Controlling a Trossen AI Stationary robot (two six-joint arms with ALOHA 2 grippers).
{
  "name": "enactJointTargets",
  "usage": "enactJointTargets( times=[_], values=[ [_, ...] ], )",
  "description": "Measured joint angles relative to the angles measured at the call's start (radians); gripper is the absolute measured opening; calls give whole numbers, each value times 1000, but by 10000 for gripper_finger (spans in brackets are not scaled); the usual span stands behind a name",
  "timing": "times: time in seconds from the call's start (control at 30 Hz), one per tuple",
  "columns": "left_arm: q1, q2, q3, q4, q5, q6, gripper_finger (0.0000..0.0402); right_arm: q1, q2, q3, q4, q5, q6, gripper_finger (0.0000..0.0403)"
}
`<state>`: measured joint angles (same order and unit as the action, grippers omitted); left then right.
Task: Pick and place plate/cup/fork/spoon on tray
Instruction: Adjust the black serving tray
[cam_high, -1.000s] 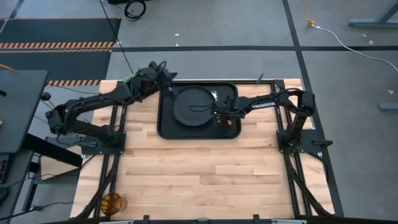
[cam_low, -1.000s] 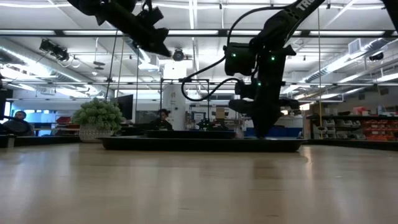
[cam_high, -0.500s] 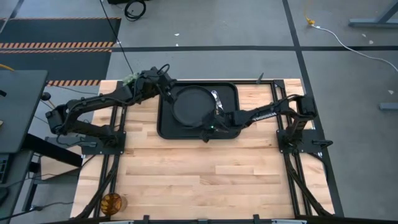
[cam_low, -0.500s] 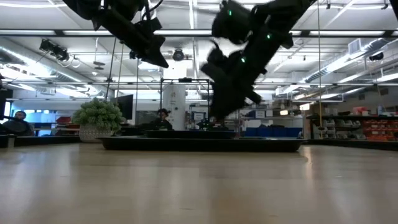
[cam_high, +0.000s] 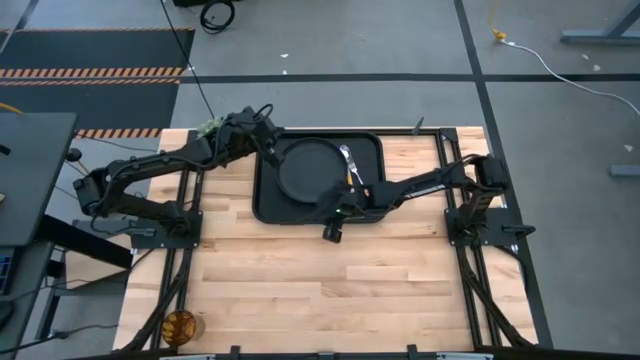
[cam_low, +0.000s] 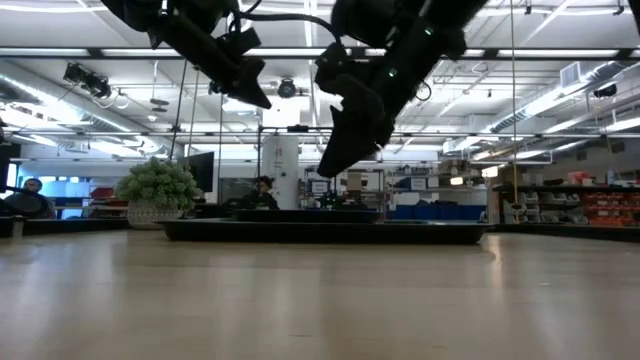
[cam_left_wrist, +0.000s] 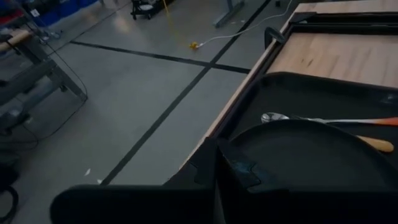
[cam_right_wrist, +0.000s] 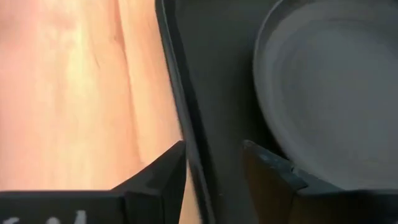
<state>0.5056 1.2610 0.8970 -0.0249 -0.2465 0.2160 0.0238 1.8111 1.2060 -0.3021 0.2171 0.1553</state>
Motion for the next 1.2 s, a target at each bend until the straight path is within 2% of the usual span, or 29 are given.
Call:
enactJointTargets(
  times=[0.1,0.17,0.37,0.5,0.8,1.2],
  values=[
    [0,0,0,17,0,13,14,12,59,127,-180,52,-47,173],
    [0,0,0,16,0,15,14,20,108,210,-256,50,-69,174],
    [0,0,0,4,0,39,14,34,238,344,-346,-16,-139,175],
    [0,0,-1,-24,8,42,14,32,280,360,-347,-61,-129,175],
    [0,0,-1,-32,8,42,14,29,278,361,-392,-9,-69,174],
    [0,0,-1,-34,9,31,14,9,317,355,-409,-41,-46,174]
  ],
)
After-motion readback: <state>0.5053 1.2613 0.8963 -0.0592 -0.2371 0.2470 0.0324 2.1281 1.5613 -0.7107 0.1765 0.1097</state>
